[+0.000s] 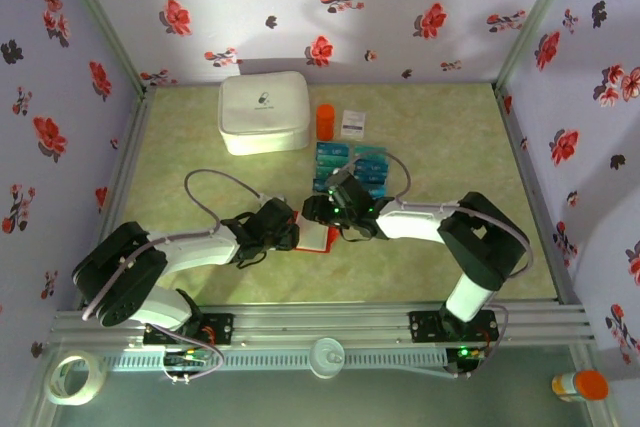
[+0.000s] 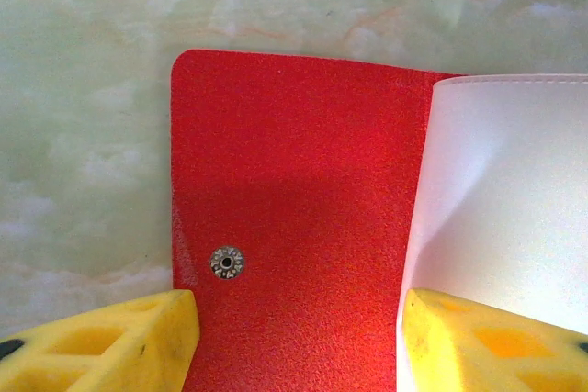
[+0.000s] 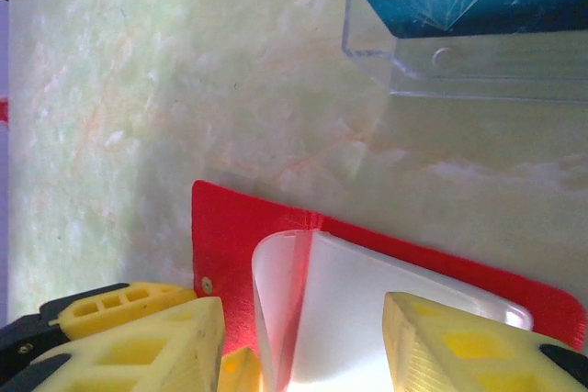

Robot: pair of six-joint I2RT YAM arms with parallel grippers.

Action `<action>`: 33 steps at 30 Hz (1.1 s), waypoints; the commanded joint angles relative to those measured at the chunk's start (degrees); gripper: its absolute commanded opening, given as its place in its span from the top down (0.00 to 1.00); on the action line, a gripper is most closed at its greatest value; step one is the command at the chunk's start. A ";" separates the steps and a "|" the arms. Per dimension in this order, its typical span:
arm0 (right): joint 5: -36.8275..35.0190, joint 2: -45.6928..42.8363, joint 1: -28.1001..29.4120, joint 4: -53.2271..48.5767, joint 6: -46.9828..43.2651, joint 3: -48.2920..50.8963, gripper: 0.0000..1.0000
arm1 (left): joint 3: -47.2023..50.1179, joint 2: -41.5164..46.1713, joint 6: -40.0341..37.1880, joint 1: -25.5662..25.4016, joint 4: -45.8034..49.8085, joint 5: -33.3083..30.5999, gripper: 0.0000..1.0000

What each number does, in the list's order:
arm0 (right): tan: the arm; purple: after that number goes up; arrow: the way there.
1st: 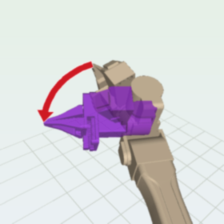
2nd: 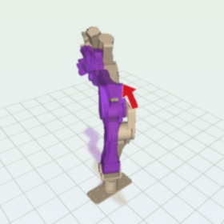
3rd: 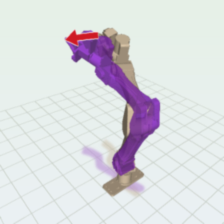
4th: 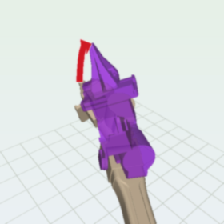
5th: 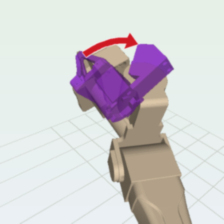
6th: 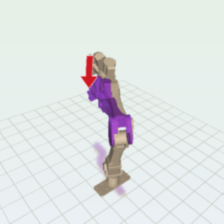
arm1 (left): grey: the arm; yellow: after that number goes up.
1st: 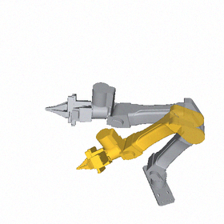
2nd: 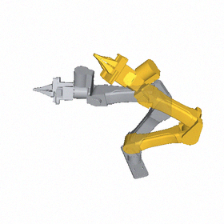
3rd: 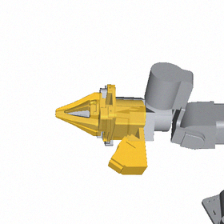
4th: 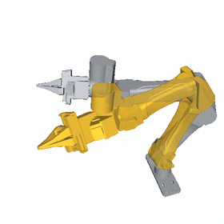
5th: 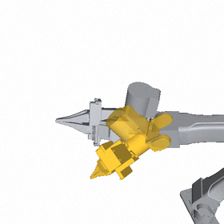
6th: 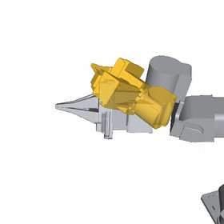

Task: Put the credit cards into the card holder

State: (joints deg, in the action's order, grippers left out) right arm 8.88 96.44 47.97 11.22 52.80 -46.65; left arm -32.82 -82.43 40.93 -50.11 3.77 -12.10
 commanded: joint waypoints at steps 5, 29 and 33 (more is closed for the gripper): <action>4.93 4.38 -0.38 7.83 5.08 0.03 0.51 | 2.61 -1.98 0.25 -0.59 -0.40 3.57 0.37; 2.52 5.06 4.51 4.41 8.02 -7.08 0.30 | 5.66 30.17 5.65 8.32 8.93 0.15 0.00; 1.93 7.91 5.03 3.54 8.27 -10.23 0.28 | 5.47 33.38 5.16 10.54 11.53 0.15 0.00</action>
State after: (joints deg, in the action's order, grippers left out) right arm 11.53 102.06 52.05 18.09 60.73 -55.05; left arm -27.57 -50.85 44.49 -41.39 12.84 -10.09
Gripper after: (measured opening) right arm 0.717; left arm 0.998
